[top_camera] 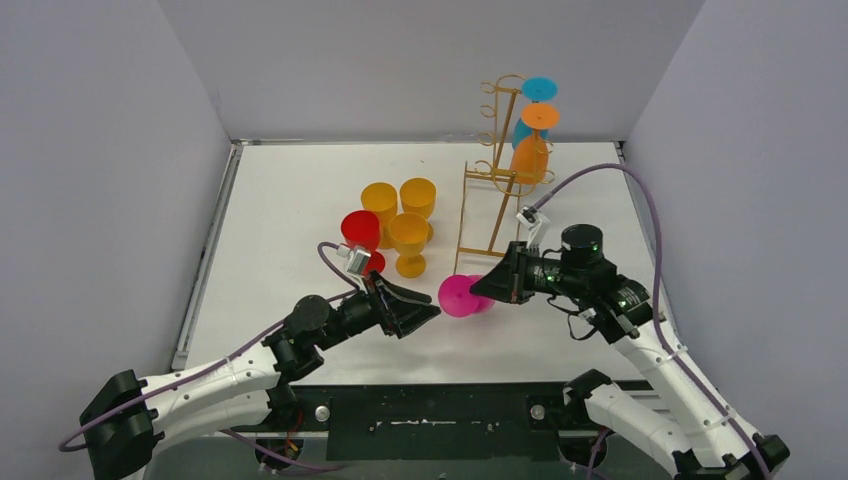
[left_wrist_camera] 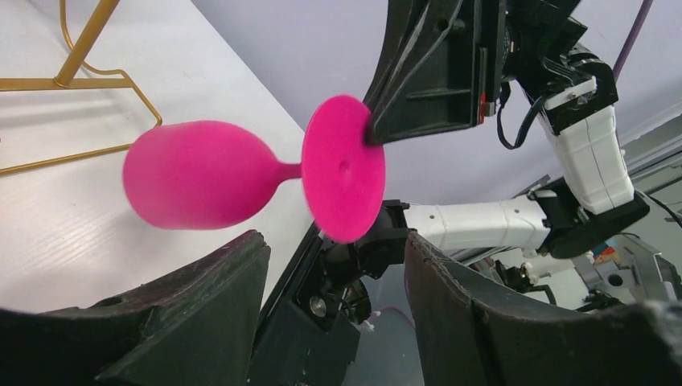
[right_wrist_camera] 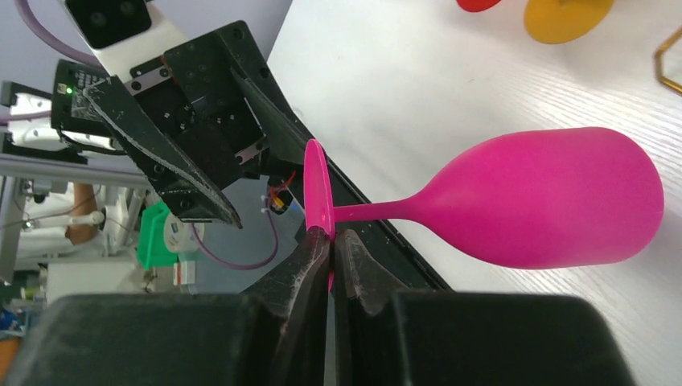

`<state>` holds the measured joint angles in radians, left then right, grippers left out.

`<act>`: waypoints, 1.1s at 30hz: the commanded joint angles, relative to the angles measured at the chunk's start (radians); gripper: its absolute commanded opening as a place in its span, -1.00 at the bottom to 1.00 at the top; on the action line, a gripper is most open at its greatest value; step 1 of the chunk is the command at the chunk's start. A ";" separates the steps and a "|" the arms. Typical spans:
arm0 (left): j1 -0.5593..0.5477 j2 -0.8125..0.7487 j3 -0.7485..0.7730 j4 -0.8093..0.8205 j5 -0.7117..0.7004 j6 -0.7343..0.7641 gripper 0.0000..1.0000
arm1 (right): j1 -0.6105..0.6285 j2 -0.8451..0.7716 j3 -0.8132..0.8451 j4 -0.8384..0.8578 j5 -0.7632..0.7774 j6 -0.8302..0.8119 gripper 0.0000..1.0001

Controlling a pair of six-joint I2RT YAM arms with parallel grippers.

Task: Take the wine glass off the wine glass rack
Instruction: Place the wine glass at the center of the board.

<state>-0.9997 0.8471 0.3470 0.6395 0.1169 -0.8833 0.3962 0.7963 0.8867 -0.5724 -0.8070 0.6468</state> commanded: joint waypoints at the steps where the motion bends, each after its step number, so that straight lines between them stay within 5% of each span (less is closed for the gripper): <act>1: 0.008 -0.008 0.021 0.038 -0.011 -0.014 0.17 | 0.189 0.065 0.049 0.187 0.269 0.038 -1.00; 12: 0.044 -0.079 -0.046 0.066 0.085 -0.034 -0.10 | 0.311 0.089 -0.021 0.460 0.205 0.091 -1.00; 17: 0.056 -0.045 -0.059 0.206 0.121 -0.072 -0.12 | 0.364 0.106 -0.020 0.468 0.192 0.065 -1.00; 21: 0.075 -0.027 -0.069 0.270 0.136 -0.110 -0.31 | 0.402 0.105 -0.026 0.467 0.225 0.045 -1.00; 27: 0.116 -0.064 -0.089 0.286 0.165 -0.130 -0.58 | 0.405 0.079 -0.049 0.463 0.258 0.038 -1.00; 33: 0.136 -0.068 -0.081 0.265 0.258 -0.131 -0.58 | 0.407 0.058 -0.066 0.520 0.233 0.050 -1.00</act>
<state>-0.8742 0.7898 0.2527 0.8352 0.3000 -1.0103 0.7937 0.8833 0.8272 -0.1638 -0.5648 0.7025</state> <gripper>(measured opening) 0.208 0.051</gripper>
